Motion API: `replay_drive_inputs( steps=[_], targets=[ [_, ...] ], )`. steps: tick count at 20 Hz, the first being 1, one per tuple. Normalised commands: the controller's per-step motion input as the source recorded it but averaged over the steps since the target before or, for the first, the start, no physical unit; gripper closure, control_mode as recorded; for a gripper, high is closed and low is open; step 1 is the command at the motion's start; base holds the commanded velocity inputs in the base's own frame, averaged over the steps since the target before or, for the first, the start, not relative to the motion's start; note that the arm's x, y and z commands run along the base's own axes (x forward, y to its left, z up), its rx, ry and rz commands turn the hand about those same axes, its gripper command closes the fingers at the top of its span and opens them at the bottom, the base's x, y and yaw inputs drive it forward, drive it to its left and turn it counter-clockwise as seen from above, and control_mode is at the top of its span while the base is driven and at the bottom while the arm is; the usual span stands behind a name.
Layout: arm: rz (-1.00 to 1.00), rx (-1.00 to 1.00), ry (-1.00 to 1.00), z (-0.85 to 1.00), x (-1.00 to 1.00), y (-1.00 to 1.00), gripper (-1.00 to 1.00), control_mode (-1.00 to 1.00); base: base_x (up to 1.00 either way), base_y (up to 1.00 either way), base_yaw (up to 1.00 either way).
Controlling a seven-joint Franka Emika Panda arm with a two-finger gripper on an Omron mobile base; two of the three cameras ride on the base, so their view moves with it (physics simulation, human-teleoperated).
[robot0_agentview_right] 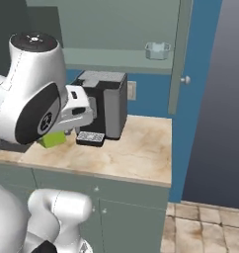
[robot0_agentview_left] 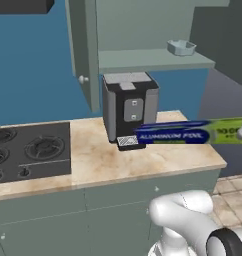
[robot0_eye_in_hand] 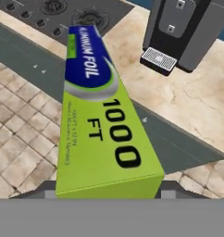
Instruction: Retrieve the tupperware and aluminum foil from the cabinet and place them on the dining counter near the plate with bell pepper and kebab skewer to prepare for storing leftovers.
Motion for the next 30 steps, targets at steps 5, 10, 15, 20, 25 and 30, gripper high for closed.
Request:
replay_drive_inputs(
  steps=[5,10,15,20,25,30],
  targets=[
    [0.0,0.0,0.0,0.0,0.0,0.0,1.0,1.0,-1.0,0.34,0.28],
    [0.0,0.0,0.0,0.0,0.0,0.0,1.0,1.0,-0.74,0.71,0.67],
    [0.0,0.0,0.0,0.0,0.0,0.0,1.0,1.0,-0.07,0.62,0.88],
    [0.0,0.0,0.0,0.0,0.0,0.0,1.0,1.0,0.07,0.22,0.9],
    [0.0,0.0,0.0,0.0,0.0,0.0,1.0,1.0,0.11,0.09,0.92],
    [0.0,0.0,0.0,0.0,0.0,0.0,1.0,1.0,0.22,0.03,0.92]
  ],
)
